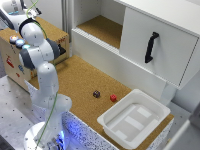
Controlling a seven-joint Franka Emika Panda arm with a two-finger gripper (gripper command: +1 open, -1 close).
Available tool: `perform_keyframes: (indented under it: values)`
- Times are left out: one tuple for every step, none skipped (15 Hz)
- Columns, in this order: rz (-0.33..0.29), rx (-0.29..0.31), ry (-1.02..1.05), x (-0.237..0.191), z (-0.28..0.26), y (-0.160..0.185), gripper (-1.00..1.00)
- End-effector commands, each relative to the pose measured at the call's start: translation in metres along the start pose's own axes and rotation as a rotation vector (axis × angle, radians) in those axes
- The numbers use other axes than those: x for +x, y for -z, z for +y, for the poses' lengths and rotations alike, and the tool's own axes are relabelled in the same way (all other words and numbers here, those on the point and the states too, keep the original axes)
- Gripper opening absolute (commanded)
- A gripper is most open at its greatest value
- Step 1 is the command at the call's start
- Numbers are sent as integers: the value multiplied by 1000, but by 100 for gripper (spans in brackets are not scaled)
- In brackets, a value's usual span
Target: Turn off the blue light
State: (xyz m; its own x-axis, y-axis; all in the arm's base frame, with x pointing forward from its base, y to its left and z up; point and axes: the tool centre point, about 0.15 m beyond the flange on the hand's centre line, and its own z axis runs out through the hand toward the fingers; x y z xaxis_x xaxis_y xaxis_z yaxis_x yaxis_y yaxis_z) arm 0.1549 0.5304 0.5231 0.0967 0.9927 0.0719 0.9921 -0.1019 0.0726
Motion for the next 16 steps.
perform_keyframes:
  values:
    - [-163,-6,-55,16,-19,-10,-100]
    - [-158,-7,-72,13,-19,-13,-100]
    - [-156,-7,-88,9,-19,-16,-100]
    - [-154,-4,-107,5,-18,-21,-100]
    - [-147,-7,-124,2,-16,-25,-100]
    - [-141,-12,-137,-1,-14,-28,-100]
    - [-132,-16,-156,-3,-11,-31,-100]
    - [-127,-24,-171,-6,-8,-33,-100]
    - [-123,-27,-186,-9,-6,-36,-100]
    - [-121,-24,-193,-10,-6,-39,-100]
    - [-121,-19,-201,-12,-7,-43,-100]
    - [-118,-11,-212,-15,-8,-47,-100]
    - [-110,-11,-231,-17,-7,-51,-100]
    - [-100,-8,-245,-17,-5,-54,-100]
    - [-93,-6,-255,-17,-3,-57,-100]
    - [-91,-1,-257,-17,-3,-60,-100]
